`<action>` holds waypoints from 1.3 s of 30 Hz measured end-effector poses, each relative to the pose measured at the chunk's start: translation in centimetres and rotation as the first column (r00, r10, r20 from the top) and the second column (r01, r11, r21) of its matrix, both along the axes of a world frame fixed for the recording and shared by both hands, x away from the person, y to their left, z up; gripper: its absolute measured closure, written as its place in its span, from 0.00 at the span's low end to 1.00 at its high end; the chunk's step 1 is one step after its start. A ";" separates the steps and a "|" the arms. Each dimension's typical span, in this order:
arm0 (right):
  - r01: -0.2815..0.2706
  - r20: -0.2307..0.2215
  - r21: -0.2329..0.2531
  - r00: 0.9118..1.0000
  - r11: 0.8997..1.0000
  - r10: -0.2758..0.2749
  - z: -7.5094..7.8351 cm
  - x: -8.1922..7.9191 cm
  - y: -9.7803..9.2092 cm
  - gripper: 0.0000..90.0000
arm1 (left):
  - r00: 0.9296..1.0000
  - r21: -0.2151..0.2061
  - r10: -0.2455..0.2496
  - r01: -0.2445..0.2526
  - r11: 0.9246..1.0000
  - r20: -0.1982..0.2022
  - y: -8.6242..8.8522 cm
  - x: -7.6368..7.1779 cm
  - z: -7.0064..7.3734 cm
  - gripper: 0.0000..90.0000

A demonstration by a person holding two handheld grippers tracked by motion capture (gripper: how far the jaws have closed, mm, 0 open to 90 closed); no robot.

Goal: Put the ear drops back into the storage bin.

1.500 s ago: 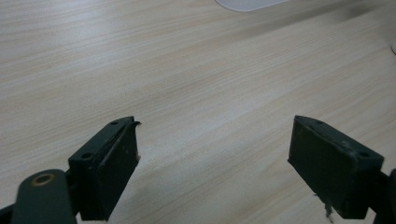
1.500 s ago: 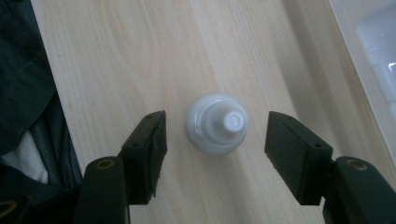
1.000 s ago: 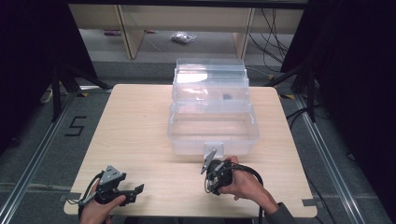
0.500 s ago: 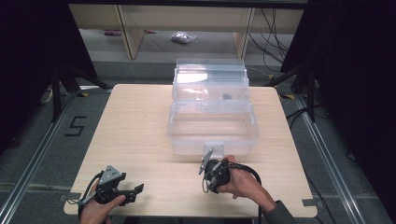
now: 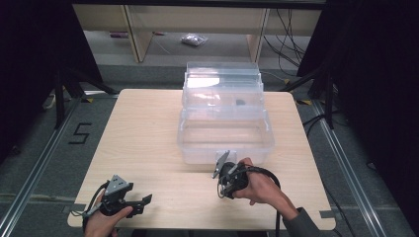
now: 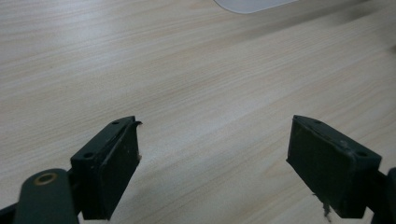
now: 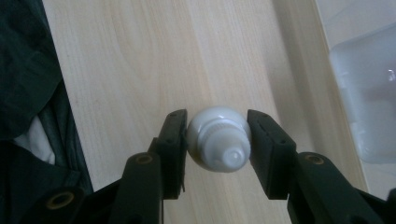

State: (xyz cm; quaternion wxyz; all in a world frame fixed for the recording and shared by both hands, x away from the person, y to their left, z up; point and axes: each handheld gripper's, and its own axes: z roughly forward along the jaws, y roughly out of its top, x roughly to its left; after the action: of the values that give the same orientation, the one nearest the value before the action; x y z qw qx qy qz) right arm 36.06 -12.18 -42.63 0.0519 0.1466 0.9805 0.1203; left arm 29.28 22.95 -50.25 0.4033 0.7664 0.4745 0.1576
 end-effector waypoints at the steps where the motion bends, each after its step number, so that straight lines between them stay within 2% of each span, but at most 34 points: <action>1: 0.011 -0.005 0.003 1.000 1.000 -0.011 0.2 0.0 -0.1 0.67 | 1.000 0.001 0.001 -0.001 1.000 -0.002 0.0 0.0 0.0 0.18; 5: -0.003 -0.003 0.007 1.000 1.000 0.003 0.7 0.4 -0.5 0.67 | 1.000 0.002 0.002 -0.002 1.000 -0.002 0.0 0.0 0.0 0.18; 6: 0.022 -0.020 0.017 1.000 1.000 -0.021 0.9 0.3 -0.6 0.67 | 1.000 -0.011 0.006 -0.006 1.000 0.004 -0.1 0.0 0.0 0.18; 7: 0.024 -0.024 0.024 0.999 0.999 -0.023 1.0 0.4 -0.7 0.67 | 1.000 0.003 0.000 0.000 1.000 -0.002 0.0 0.0 0.0 0.18; 9: 0.006 -0.022 0.040 1.000 0.999 -0.005 1.3 0.7 -1.0 0.67 | 1.000 0.003 0.002 -0.002 1.000 -0.003 0.0 0.0 0.0 0.18; 10: 0.031 -0.032 0.033 0.999 0.999 -0.030 1.7 0.7 -1.3 0.67 | 1.000 -0.008 0.002 -0.002 1.000 0.000 -0.1 0.0 -0.1 0.18; 12: 0.023 -0.030 0.042 0.999 0.999 -0.022 1.9 0.9 -1.5 0.67 | 1.000 -0.004 0.002 -0.002 1.000 -0.004 -0.1 0.0 -0.1 0.18; 13: 0.036 -0.042 0.035 0.999 0.999 -0.035 2.2 0.9 -1.7 0.67 | 1.000 -0.007 0.009 -0.009 1.000 0.003 -0.1 0.0 -0.1 0.18; 14: 0.009 -0.029 0.048 1.000 0.999 -0.007 2.3 1.1 -1.8 0.67 | 1.000 -0.006 0.007 -0.007 1.000 0.002 -0.1 0.0 -0.1 0.18; 15: 0.032 -0.033 0.041 0.999 0.999 -0.031 2.6 1.1 -2.0 0.67 | 1.000 -0.001 0.000 0.000 1.000 0.004 0.0 0.0 -0.1 0.18; 17: 0.021 -0.024 0.042 1.000 0.999 -0.020 3.0 1.4 -2.3 0.67 | 1.000 -0.002 0.002 -0.002 1.000 0.003 0.0 0.0 -0.1 0.18; 21: 0.058 -0.034 0.042 0.998 0.997 -0.057 4.0 1.5 -3.0 0.67 | 1.000 -0.003 0.001 -0.001 1.000 0.004 0.0 0.0 -0.1 0.18; 22: 0.035 -0.031 0.060 0.999 0.998 -0.034 4.4 1.8 -3.3 0.67 | 1.000 0.001 0.002 -0.002 1.000 0.001 0.0 0.0 -0.1 0.18; 23: 0.036 -0.030 0.061 0.999 0.997 -0.034 4.6 1.9 -3.5 0.67 | 1.000 -0.006 0.004 -0.004 1.000 -0.007 -0.1 0.0 -0.2 0.18; 27: 0.047 -0.027 0.069 0.999 0.996 -0.045 5.5 2.0 -3.9 0.67 | 1.000 -0.007 0.008 -0.008 1.000 0.003 -0.1 0.0 -0.2 0.18; 28: 0.067 -0.024 0.072 0.998 0.995 -0.065 6.0 2.0 -4.2 0.67 | 1.000 -0.007 0.004 -0.004 1.000 -0.010 -0.1 0.0 -0.2 0.18; 29: 0.067 -0.024 0.072 0.998 0.995 -0.065 6.0 2.0 -4.2 0.67 | 1.000 -0.007 0.004 -0.004 1.000 -0.010 -0.1 0.0 -0.2 0.18; 31: 0.051 -0.023 0.102 0.999 0.993 -0.049 6.6 2.3 -4.6 0.67 | 1.000 0.005 0.006 -0.006 1.000 -0.006 -0.1 0.0 -0.1 0.18; 33: 0.066 -0.033 0.097 0.997 0.993 -0.063 7.0 2.3 -4.7 0.67 | 1.000 -0.007 0.011 -0.011 1.000 -0.001 -0.2 0.0 -0.2 0.18; 34: 0.069 -0.026 0.103 0.997 0.992 -0.067 7.2 2.3 -4.8 0.67 | 1.000 -0.003 0.006 -0.006 1.000 -0.011 -0.1 0.0 -0.1 0.18; 35: 0.039 -0.014 0.117 0.999 0.992 -0.038 7.5 2.6 -5.0 0.67 | 1.000 0.006 -0.005 0.005 1.000 -0.010 0.1 0.1 -0.1 0.18; 36: 0.053 -0.028 0.112 0.998 0.992 -0.050 7.9 2.7 -5.1 0.67 | 1.000 -0.008 0.004 -0.004 1.000 -0.004 0.0 0.1 -0.2 0.18; 38: 0.052 -0.025 0.126 0.999 0.991 -0.049 8.5 2.9 -5.4 0.67 | 1.000 -0.001 0.003 -0.003 1.000 0.005 0.0 0.0 -0.2 0.18; 39: 0.067 -0.031 0.130 0.997 0.989 -0.064 8.9 3.0 -5.6 0.67 | 1.000 -0.005 0.005 -0.005 1.000 -0.008 -0.1 0.0 -0.1 0.18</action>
State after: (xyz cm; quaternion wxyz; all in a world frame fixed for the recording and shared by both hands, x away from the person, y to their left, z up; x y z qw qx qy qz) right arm 39.11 -17.73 -33.71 0.0329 0.1833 0.9657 0.1808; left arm 29.33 22.90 -50.40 0.4029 0.7647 0.4786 0.1543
